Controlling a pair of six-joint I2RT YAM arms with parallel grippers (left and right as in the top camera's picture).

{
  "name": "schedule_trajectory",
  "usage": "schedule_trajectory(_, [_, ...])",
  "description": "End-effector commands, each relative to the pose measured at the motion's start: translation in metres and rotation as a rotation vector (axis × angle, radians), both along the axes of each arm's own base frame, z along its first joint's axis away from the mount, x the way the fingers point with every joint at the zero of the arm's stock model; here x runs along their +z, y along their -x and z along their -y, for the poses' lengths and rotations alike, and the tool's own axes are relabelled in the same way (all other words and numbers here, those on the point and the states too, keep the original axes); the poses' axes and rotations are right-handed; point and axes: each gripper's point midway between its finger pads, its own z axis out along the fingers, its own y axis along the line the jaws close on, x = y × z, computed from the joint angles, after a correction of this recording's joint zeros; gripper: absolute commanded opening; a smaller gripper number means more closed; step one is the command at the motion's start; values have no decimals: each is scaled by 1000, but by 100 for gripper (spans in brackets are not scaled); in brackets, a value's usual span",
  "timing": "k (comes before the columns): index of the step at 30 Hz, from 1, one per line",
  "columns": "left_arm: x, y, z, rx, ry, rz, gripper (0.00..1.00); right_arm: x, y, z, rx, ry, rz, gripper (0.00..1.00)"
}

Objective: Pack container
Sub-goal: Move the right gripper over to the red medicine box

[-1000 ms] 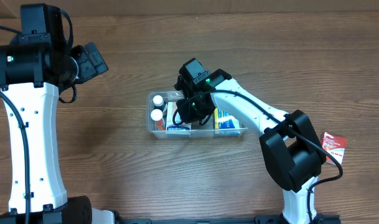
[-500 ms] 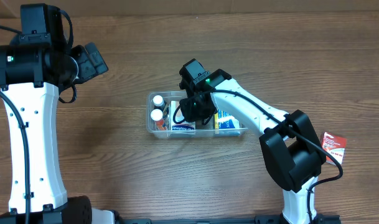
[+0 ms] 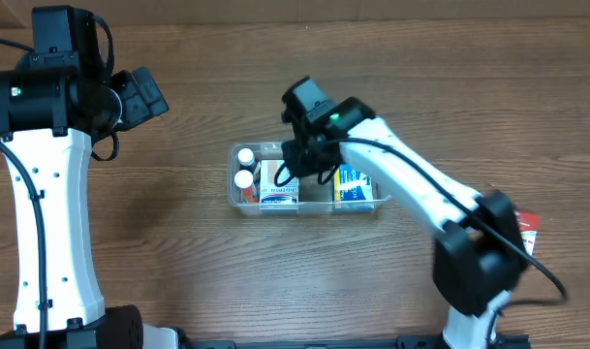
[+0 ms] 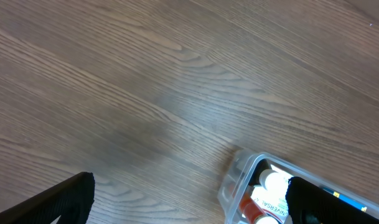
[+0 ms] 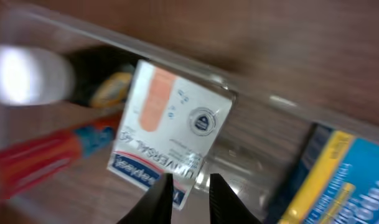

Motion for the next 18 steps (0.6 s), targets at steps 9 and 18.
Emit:
schedule_trajectory(9, [10,0,1,-20,-8,29,100,154,-32,208,-618,-45,272,85])
schedule_trajectory(18, [10,0,1,-20,-8,31,100,124,18,369,-955,127,111,100])
